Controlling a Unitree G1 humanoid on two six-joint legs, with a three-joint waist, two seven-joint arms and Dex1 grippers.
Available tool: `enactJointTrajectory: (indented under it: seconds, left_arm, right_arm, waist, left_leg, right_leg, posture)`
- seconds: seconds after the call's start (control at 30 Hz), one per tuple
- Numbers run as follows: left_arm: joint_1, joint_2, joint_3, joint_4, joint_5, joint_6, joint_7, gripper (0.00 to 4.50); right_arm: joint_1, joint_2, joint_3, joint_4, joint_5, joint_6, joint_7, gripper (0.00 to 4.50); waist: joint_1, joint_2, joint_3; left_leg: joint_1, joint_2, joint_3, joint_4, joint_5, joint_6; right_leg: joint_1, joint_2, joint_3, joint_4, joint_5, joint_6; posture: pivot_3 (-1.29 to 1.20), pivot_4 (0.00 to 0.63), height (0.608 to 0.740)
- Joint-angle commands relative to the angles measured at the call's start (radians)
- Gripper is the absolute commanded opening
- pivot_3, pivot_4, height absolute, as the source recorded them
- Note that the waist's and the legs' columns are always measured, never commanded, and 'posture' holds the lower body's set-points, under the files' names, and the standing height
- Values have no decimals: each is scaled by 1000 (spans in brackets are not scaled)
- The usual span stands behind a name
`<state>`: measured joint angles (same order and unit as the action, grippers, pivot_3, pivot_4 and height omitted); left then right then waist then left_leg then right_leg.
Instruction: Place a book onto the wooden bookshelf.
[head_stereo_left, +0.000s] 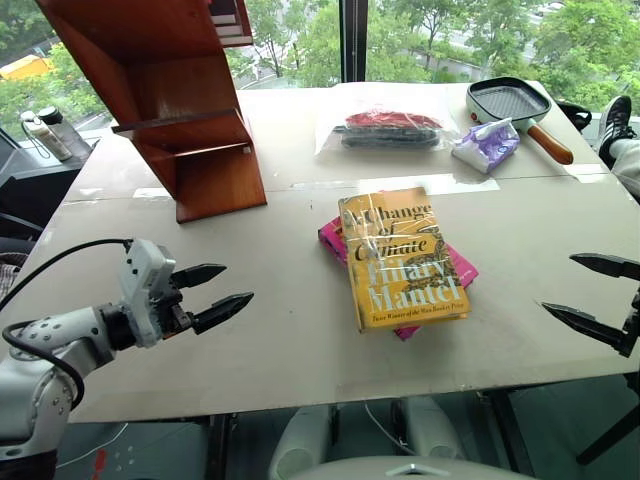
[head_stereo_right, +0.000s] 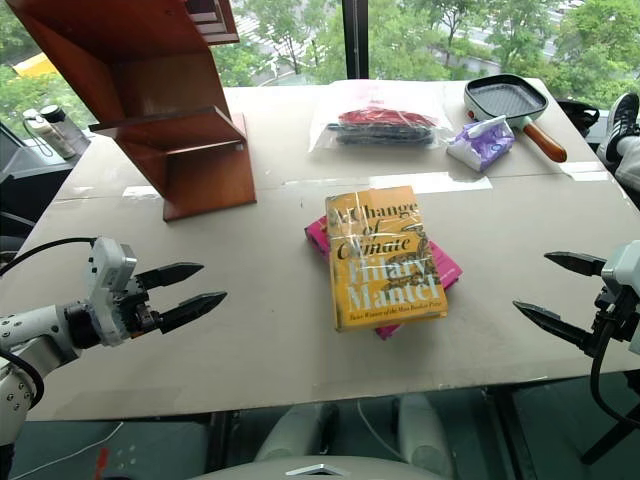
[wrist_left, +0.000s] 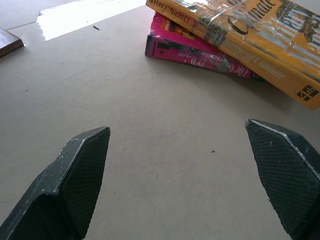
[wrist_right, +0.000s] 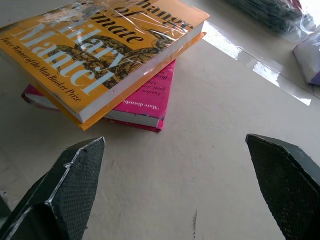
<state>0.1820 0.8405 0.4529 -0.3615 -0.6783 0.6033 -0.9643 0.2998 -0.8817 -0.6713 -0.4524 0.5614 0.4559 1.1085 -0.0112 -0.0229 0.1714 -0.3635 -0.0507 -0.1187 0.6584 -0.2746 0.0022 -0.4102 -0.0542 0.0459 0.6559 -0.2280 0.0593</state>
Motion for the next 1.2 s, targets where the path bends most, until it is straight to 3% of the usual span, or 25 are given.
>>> enactJointTrajectory:
  seconds: [0.03, 0.17, 0.3, 0.4, 0.67, 1.0, 1.2]
  left_arm:
    - [-38, 15, 20, -22, -41, 16, -1, 4468]
    - [-111, 36, 6, -64, -93, 55, -10, 4468]
    - [-140, 34, -1, -81, -85, 6, -40, 4468]
    - [-133, 8, 16, -99, -108, -64, -112, 4500]
    - [-96, 93, 37, -73, -144, -79, -305, 4500]
    - [-24, 81, 73, -103, -123, -88, -296, 4500]
    - [12, 51, 68, -148, -130, -78, -252, 4500]
  right_arm:
    - [-11, 11, -13, -17, -10, -11, -47, 4500]
    - [-62, -25, 34, -79, -52, 80, -178, 4500]
    - [-162, -79, 61, -104, 95, 285, -222, 4500]
    - [-300, -118, 156, -97, 168, 407, -265, 3749]
    - [-610, -135, 598, 1, -47, 405, -350, 25]
    - [-745, -74, 785, 103, -195, 396, -362, 25]
    - [-832, 57, 899, 95, -236, 476, -396, 25]
  waist:
    - [1, 0, 0]
    - [2, 0, 1]
    - [-5, 2, 2]
    - [-7, 2, 2]
    - [0, 4, 4]
    - [-3, 5, 4]
    - [-6, 5, 4]
  left_leg:
    - [0, 0, 0, 0, 0, 0]
    - [0, 0, 0, 0, 0, 0]
    - [0, 0, 0, 0, 0, 0]
    - [1, 1, 1, -4, 0, 0]
    - [-3, 1, 1, -7, 0, 0]
    - [-18, 1, -2, -7, 0, -2]
    - [-19, 2, -2, -7, 0, -2]
  right_leg:
    - [0, 0, 0, 0, 0, 0]
    - [0, 0, -1, 0, -1, 2]
    - [-1, 0, 1, 0, 1, -1]
    - [-1, 0, 1, -2, 1, -1]
    - [-1, 0, -3, -10, 1, -1]
    - [-16, -3, -4, -14, 2, 0]
    - [-18, -2, -3, -13, 3, 0]
  posture:
    - [0, 150, 740]
    - [0, 150, 740]
    - [0, 150, 740]
    - [0, 150, 740]
    - [0, 150, 740]
    - [0, 150, 740]
    - [0, 150, 740]
